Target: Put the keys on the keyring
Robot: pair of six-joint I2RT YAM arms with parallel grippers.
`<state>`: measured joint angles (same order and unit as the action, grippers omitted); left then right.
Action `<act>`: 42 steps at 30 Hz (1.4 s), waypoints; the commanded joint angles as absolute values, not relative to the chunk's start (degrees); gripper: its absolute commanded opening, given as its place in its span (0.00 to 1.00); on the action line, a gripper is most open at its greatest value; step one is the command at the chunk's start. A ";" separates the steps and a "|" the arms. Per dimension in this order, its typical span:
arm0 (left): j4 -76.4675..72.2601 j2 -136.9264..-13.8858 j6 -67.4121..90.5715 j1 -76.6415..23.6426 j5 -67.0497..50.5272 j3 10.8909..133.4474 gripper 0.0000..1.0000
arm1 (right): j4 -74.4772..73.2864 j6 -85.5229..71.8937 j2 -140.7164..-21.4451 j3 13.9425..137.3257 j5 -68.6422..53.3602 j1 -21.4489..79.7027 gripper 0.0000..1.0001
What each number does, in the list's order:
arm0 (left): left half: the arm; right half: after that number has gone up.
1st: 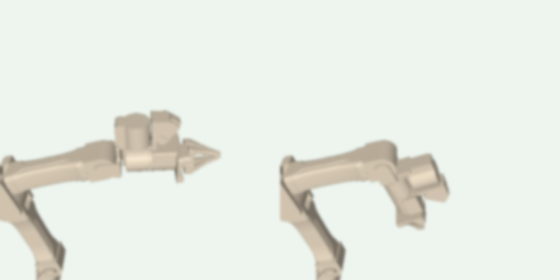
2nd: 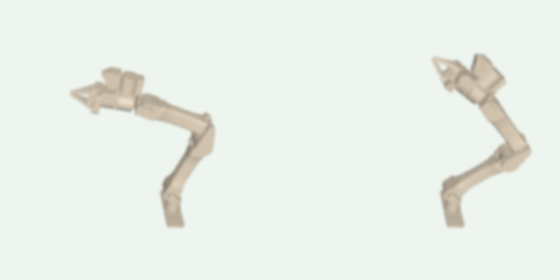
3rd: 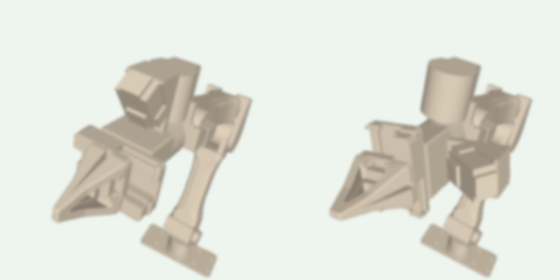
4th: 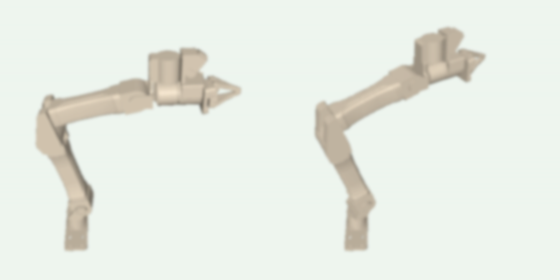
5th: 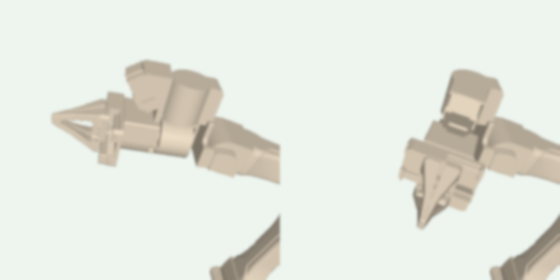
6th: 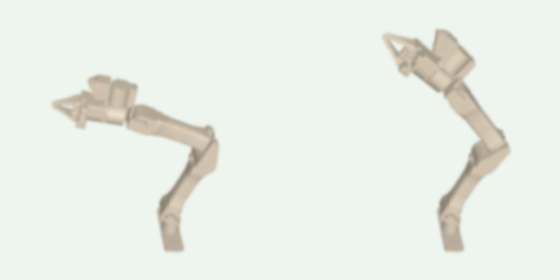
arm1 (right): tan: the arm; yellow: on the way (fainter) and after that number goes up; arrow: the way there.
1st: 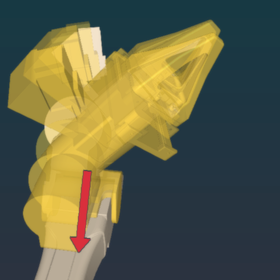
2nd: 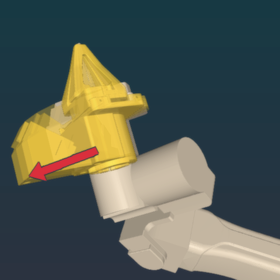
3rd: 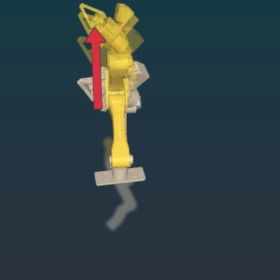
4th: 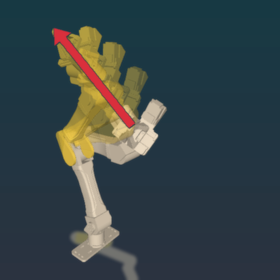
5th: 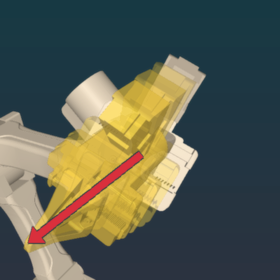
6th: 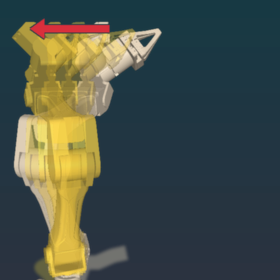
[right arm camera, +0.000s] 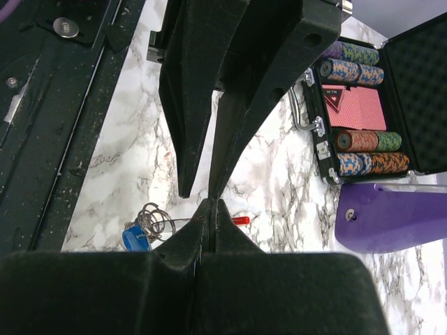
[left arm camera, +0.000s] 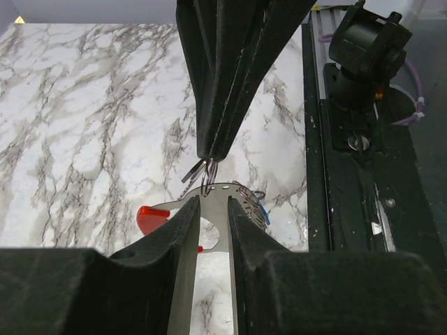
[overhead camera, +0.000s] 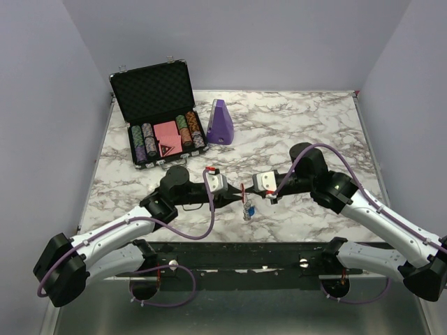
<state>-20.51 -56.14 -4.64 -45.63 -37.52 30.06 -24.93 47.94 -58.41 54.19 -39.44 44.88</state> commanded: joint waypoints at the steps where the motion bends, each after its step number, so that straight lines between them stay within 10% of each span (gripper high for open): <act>1: -22.14 -57.30 -4.31 -45.97 -40.08 29.44 0.29 | -23.12 47.02 -57.22 53.70 -38.67 44.39 0.00; 30: -24.52 -59.33 -2.64 -45.97 -39.46 30.59 0.27 | -23.12 47.20 -57.30 53.53 -38.85 44.38 0.01; 37: -23.56 -60.12 -2.81 -45.97 -40.17 31.37 0.00 | -22.94 46.93 -57.30 53.52 -38.94 44.38 0.00; 42: -22.85 -59.94 -3.16 -45.88 -39.73 31.64 0.00 | -23.03 46.93 -57.22 53.44 -39.02 44.38 0.00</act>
<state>-23.05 -59.96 -3.09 -45.63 -39.42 30.26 -24.95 47.59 -58.37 53.91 -39.44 44.60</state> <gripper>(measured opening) 0.007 0.005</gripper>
